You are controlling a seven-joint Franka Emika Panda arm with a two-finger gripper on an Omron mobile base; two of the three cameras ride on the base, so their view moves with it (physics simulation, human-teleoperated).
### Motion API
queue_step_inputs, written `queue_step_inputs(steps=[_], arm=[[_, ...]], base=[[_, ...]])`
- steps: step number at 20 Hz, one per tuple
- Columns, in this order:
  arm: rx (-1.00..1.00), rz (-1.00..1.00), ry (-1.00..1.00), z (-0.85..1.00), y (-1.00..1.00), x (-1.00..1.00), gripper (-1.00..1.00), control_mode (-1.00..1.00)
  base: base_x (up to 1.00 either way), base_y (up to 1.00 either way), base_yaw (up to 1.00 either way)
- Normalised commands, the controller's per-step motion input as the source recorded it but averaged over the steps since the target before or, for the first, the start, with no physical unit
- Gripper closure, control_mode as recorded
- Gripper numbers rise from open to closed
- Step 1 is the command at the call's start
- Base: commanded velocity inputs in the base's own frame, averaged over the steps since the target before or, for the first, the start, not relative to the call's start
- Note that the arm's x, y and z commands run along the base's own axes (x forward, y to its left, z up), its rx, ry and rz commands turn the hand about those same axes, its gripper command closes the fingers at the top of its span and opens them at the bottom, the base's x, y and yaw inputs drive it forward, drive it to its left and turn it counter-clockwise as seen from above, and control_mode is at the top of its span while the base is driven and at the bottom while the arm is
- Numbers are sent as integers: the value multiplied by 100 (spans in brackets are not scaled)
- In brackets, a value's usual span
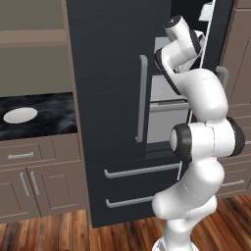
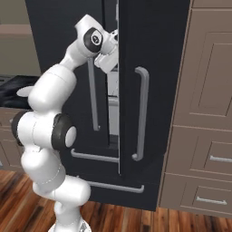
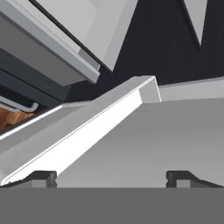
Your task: Move the hot dog bun to the plate on the dining table and place the condiment next to that plate. Then navigate to the fridge and take the sausage and place it on the plate as well.
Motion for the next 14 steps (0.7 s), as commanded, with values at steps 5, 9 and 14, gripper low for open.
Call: queue_step_inputs(steps=[5,9,14], arm=[[0,0,-7,0,-78,-39,-100,-100],[0,-2,0,0,-80,-23,-100,-100],[0,-3,0,0,-76,-8,-100,-100]], base=[[0,0,0],[0,0,0],[0,0,0]])
